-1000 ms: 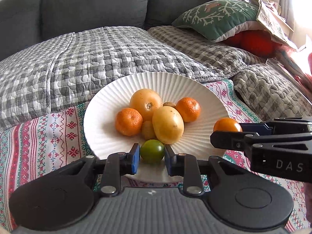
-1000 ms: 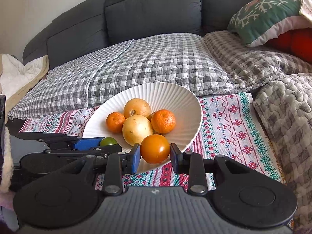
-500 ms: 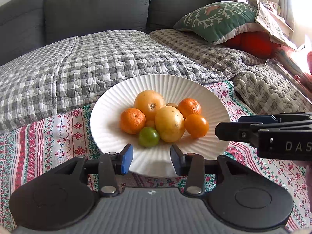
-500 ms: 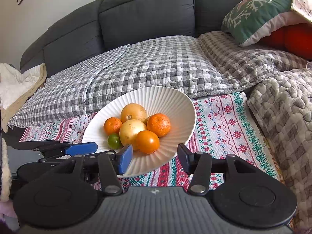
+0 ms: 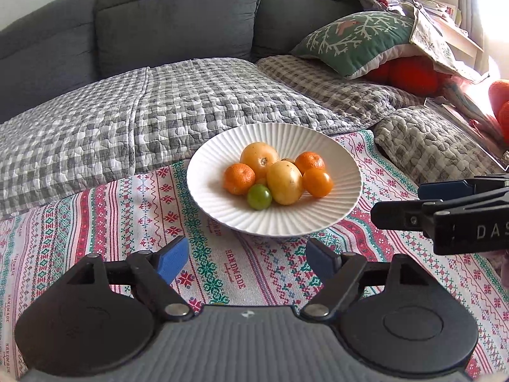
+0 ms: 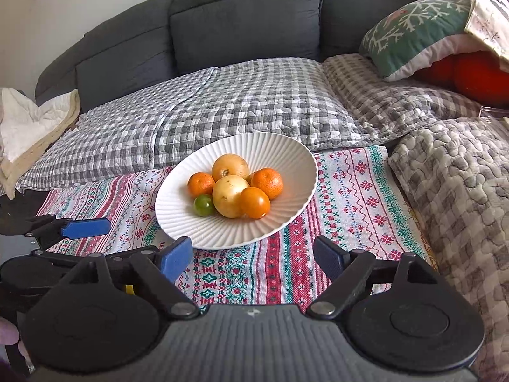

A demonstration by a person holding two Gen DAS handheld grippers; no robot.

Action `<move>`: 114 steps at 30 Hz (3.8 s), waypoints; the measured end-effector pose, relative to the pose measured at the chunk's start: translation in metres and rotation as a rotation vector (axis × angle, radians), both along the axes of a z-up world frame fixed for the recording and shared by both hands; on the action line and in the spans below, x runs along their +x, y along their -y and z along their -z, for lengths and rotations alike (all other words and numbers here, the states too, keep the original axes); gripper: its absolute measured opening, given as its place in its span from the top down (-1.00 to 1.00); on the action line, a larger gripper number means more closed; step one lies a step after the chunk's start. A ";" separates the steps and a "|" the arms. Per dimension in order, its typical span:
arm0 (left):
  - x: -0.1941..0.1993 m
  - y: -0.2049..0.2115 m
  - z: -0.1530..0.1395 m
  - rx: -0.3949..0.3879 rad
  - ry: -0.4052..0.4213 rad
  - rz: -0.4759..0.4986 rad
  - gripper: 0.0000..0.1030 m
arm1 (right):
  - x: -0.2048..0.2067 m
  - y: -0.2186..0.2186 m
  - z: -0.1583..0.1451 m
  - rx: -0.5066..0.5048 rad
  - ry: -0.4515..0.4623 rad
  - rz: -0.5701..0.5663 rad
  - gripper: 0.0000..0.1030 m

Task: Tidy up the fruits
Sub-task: 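Move both tools back to the small brown fruits on the cloth, then grasp a small brown fruit with the left tool while the right tool grasps another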

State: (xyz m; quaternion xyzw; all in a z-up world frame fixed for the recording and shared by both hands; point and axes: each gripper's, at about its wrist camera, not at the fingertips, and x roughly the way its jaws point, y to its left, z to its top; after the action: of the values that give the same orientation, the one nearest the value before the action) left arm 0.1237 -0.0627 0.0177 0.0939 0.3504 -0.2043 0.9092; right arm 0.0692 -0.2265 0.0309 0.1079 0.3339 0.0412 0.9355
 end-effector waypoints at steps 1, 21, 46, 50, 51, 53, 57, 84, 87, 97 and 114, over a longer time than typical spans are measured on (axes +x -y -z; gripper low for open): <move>-0.004 -0.003 -0.001 0.004 -0.002 -0.004 -0.47 | -0.003 -0.002 -0.002 -0.006 0.002 -0.003 -0.65; -0.066 -0.050 -0.011 0.007 -0.008 -0.133 -0.83 | -0.058 -0.034 -0.014 -0.074 0.047 -0.014 -0.99; -0.087 -0.067 0.042 0.032 -0.146 0.009 -0.62 | -0.055 -0.063 0.032 -0.184 -0.162 -0.102 -0.99; -0.087 -0.057 0.046 0.044 -0.158 0.041 -0.27 | -0.053 -0.068 0.034 -0.208 -0.168 -0.122 -0.99; -0.087 -0.056 0.047 0.043 -0.161 0.046 -0.22 | -0.053 -0.069 0.034 -0.211 -0.169 -0.125 -0.99; -0.085 -0.053 0.047 0.039 -0.167 0.053 0.03 | -0.051 -0.070 0.034 -0.215 -0.170 -0.132 -0.99; -0.084 -0.052 0.047 0.024 -0.169 0.058 0.38 | -0.051 -0.071 0.035 -0.214 -0.169 -0.140 -0.99; -0.078 -0.081 0.041 0.076 -0.191 -0.059 0.75 | -0.039 -0.116 0.053 -0.111 -0.227 -0.317 -0.30; -0.078 -0.080 0.041 0.074 -0.196 -0.063 0.75 | -0.040 -0.122 0.053 -0.135 -0.218 -0.335 -0.16; -0.077 -0.081 0.042 0.071 -0.203 -0.069 0.76 | -0.042 -0.133 0.053 -0.192 -0.189 -0.402 0.55; -0.077 -0.075 0.041 0.031 -0.217 -0.057 0.75 | -0.045 -0.104 0.040 -0.122 -0.167 -0.352 0.56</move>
State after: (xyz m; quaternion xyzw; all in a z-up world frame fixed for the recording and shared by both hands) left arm 0.0463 0.0119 -0.0231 0.0753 0.4526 -0.1818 0.8697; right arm 0.0238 -0.1221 -0.0096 -0.0060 0.4257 0.1747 0.8878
